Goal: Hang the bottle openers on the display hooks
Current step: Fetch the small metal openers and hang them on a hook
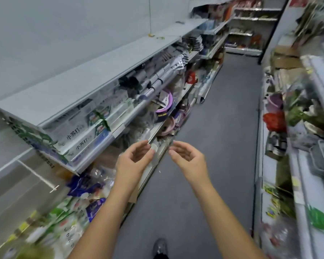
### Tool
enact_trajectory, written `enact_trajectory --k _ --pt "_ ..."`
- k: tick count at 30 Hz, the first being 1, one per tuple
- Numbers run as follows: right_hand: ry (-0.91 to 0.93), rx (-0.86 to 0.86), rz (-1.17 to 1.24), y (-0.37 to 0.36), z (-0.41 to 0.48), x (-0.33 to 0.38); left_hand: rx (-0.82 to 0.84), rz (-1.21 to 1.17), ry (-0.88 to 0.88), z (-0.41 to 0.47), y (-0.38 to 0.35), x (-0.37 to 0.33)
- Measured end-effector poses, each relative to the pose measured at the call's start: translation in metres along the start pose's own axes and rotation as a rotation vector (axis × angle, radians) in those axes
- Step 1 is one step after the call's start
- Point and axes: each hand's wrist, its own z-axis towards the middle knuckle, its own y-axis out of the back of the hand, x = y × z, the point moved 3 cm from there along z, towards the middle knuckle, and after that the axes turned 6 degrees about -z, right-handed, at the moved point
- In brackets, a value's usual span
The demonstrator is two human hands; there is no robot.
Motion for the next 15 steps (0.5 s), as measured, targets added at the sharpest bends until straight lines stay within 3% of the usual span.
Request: enact_trajectory --k 15 --pt "0.038 -0.086 -0.101 0.033 0.306 0.014 0.120 -0.040 -0.013 0.306 -0.105 0.005"
